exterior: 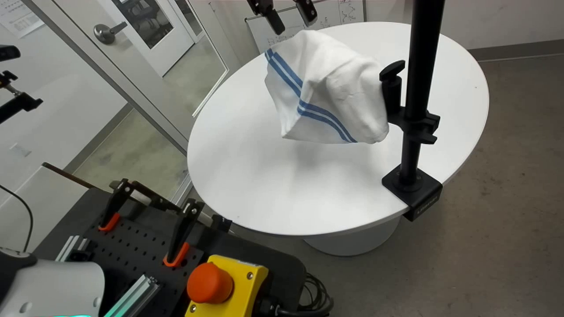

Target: Unhang the cloth from the stand

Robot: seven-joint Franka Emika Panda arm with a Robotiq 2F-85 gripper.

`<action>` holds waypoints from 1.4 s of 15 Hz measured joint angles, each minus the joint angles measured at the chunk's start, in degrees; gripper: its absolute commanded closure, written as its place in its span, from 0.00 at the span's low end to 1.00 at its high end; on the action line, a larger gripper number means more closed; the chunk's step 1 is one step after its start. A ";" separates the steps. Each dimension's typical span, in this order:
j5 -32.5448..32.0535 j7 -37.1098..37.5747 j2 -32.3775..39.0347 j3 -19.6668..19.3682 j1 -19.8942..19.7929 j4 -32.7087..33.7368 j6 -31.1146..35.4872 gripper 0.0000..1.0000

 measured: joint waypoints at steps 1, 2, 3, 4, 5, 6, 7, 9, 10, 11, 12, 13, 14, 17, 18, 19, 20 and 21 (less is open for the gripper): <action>0.00 0.01 0.36 -0.20 0.07 0.02 0.31 0.00; -0.02 0.02 0.69 -0.45 0.17 0.05 0.55 0.00; -0.03 0.03 1.01 -0.75 0.29 0.08 0.77 0.06; -0.03 0.06 1.34 -1.09 0.47 0.11 0.94 0.25; -0.03 0.08 1.64 -1.40 0.61 0.12 1.04 0.32; -0.03 0.10 1.87 -1.69 0.72 0.13 1.11 0.40; -0.03 0.10 2.07 -1.93 0.80 0.15 1.15 0.47; -0.03 0.13 2.44 -2.38 1.00 0.23 1.18 0.63; -0.03 0.15 2.61 -2.58 1.12 0.27 1.18 0.70; -0.03 0.17 2.75 -2.73 1.23 0.30 1.18 0.79; -0.03 0.18 2.84 -2.85 1.32 0.31 1.18 0.85; -0.03 0.20 2.90 -2.98 1.42 0.31 1.18 0.92; -0.03 0.20 2.94 -3.08 1.50 0.31 1.18 0.99; -0.03 0.23 3.05 -3.38 1.68 0.37 1.18 1.00; -0.03 0.27 3.05 -3.45 1.70 0.40 1.18 0.99; -0.03 0.29 3.05 -3.52 1.70 0.46 1.18 0.99; 0.04 0.33 3.04 -3.58 1.70 0.58 1.18 0.99; 0.25 0.35 2.96 -3.65 1.70 0.72 1.18 0.99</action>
